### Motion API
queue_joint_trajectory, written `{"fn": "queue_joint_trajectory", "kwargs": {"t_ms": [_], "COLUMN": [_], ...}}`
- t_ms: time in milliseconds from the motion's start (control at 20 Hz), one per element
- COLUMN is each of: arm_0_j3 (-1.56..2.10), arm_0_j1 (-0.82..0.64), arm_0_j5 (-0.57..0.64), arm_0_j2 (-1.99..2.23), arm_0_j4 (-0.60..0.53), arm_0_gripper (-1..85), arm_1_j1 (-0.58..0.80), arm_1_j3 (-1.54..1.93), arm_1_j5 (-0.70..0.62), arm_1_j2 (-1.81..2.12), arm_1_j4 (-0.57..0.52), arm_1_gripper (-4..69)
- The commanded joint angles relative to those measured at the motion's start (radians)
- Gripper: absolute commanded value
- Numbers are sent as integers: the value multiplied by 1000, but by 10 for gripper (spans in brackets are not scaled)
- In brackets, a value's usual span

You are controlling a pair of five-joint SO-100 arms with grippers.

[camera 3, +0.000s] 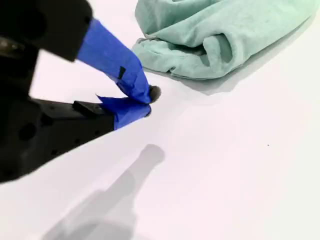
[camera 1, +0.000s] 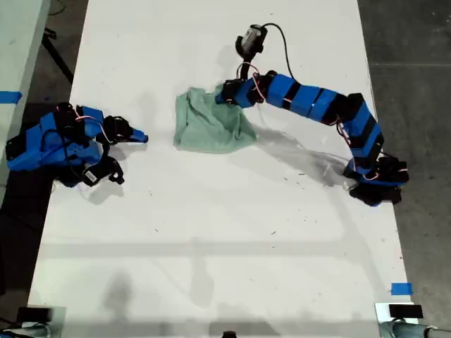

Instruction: Fold t-shirt

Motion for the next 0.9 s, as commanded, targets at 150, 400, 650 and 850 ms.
{"fn": "queue_joint_trajectory", "kwargs": {"t_ms": [150,400,650,850], "arm_0_j3": [-5,-5,-6,-9], "arm_0_j1": [8,-6,5,28], "arm_0_j5": [3,3,-5,-8], "arm_0_j2": [5,5,5,5], "arm_0_j4": [8,6,-3,-9], "arm_0_gripper": [0,0,67,62], "arm_1_j1": [77,71,49,-43], "arm_1_j3": [81,359,669,759], "arm_1_j5": [43,29,3,-21], "arm_1_j2": [184,417,712,815], "arm_1_j4": [-109,-83,-104,-74], "arm_1_gripper": [-15,-15,-15,-15]}}
